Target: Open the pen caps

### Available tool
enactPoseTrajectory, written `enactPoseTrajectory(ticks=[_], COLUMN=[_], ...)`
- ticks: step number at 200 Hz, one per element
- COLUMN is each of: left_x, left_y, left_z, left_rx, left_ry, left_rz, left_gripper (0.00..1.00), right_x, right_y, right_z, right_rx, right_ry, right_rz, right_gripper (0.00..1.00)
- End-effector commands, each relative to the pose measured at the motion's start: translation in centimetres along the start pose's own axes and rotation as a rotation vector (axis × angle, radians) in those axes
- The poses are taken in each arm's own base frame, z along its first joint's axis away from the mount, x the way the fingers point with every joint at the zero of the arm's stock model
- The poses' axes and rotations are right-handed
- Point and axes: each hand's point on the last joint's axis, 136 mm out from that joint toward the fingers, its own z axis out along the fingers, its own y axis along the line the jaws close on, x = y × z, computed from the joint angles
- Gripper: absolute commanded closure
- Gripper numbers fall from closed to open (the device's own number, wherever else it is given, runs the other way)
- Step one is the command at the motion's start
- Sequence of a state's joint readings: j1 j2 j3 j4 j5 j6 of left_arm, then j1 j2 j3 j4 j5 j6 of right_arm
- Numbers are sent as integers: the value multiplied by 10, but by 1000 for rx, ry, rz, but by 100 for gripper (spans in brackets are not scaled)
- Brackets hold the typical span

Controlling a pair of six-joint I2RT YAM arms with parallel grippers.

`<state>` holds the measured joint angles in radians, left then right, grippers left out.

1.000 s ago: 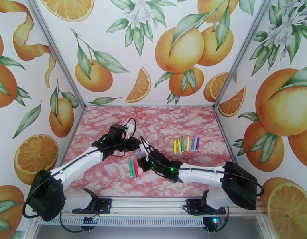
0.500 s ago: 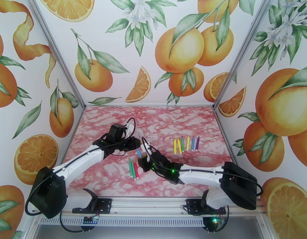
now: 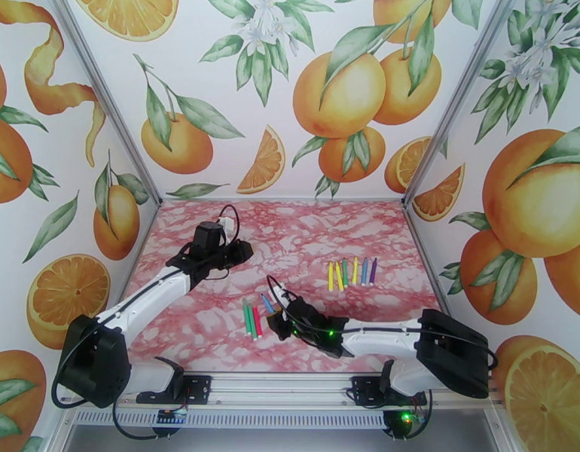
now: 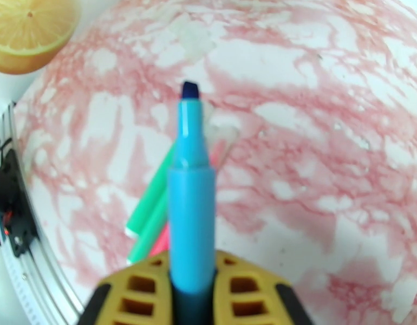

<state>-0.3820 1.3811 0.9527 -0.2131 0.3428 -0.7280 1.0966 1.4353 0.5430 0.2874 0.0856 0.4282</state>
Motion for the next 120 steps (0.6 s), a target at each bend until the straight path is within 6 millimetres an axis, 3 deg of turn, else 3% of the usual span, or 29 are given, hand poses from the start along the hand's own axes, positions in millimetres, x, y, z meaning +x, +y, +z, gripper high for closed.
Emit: enactPoseTrajectory(ticks=[1, 68, 120], left_x=[-11, 20, 38], left_y=[-5, 27, 56], left_z=[1, -5, -5], left_rx=[-15, -153, -262], left_ry=[-17, 127, 217], left_rz=[34, 167, 236], left_gripper=[100, 100, 100], right_x=[-3, -21, -31], right_y=[-1, -39, -96], right_z=[-8, -28, -39], right_rx=[0, 184, 378], right_ry=[-22, -45, -2], right_rz=[-9, 52, 158], right_gripper=[100, 100, 100])
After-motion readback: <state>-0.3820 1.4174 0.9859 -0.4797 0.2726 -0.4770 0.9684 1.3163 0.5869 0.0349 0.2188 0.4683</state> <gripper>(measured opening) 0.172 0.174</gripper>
